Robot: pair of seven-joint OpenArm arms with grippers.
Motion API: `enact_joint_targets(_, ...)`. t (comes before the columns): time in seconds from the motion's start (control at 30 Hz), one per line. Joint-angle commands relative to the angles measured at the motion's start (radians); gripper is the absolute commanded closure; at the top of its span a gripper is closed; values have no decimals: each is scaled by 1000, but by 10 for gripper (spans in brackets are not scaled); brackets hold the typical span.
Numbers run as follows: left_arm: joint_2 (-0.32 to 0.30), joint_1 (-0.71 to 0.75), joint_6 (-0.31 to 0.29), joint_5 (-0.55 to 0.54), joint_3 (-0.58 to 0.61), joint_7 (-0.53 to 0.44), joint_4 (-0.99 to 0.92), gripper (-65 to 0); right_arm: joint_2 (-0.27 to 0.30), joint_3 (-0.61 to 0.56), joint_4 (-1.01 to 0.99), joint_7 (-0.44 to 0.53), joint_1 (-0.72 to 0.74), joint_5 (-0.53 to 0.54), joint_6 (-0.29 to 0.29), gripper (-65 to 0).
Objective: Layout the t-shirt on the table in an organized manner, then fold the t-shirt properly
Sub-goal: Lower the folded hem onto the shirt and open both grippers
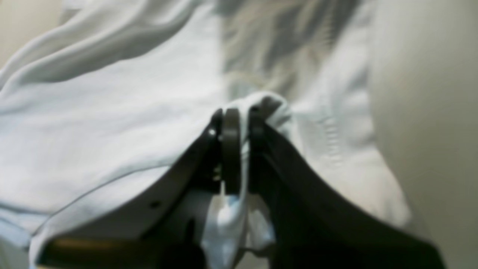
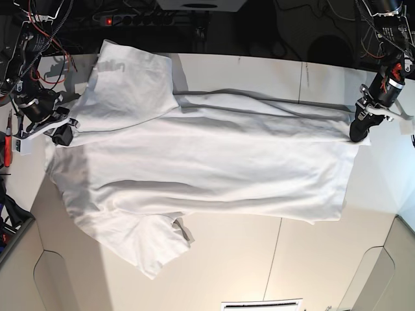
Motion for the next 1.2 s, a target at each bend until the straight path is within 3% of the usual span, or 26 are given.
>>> enact_joint_targets(0.0, -20, -5, -9, -8, -4, -38, 15, 0, 14, 5, 16, 44, 13, -3, -18, 0)
enact_joint_targets(0.33, -20, -5, -9, 19, -4, -43, 15, 0, 14, 5, 16, 46, 13, -3, -24, 0)
enact_joint_targets(0.37, -20, -5, -9, 19, -4, -43, 15, 0, 14, 5, 16, 47, 13, -3, -18, -46)
enact_joint_targets(0.4, -20, -5, -9, 19, -4, -43, 15, -40, 14, 5, 16, 50, 13, -3, -18, -152)
enact_joint_targets(0.43, -20, -5, -9, 19, -4, -43, 15, -119, 14, 5, 16, 64, 13, -3, -18, -243)
enact_joint_targets(0.47, -20, -5, -9, 19, -4, -43, 15, -187, 14, 5, 16, 81, 13, -3, -18, -298)
enact_joint_targets(0.5, -20, -5, -9, 19, -4, -43, 15, -234, 14, 5, 16, 96, 13, -4, -18, -309)
enact_joint_targets(0.87, -31, -8, -9, 2, -28, -50, 15, -255, 17, 34, 18, 95, 82, 0, -17, -308)
enact_joint_targets(1.07, -31, -8, -9, 3, -122, -49, 15, -255, 17, 74, 20, 72, 94, 10, 36, -246)
enact_joint_targets(1.17, -31, -8, -9, 2, -162, -42, 15, -255, 17, 90, 22, 5, 93, 89, 66, -237)
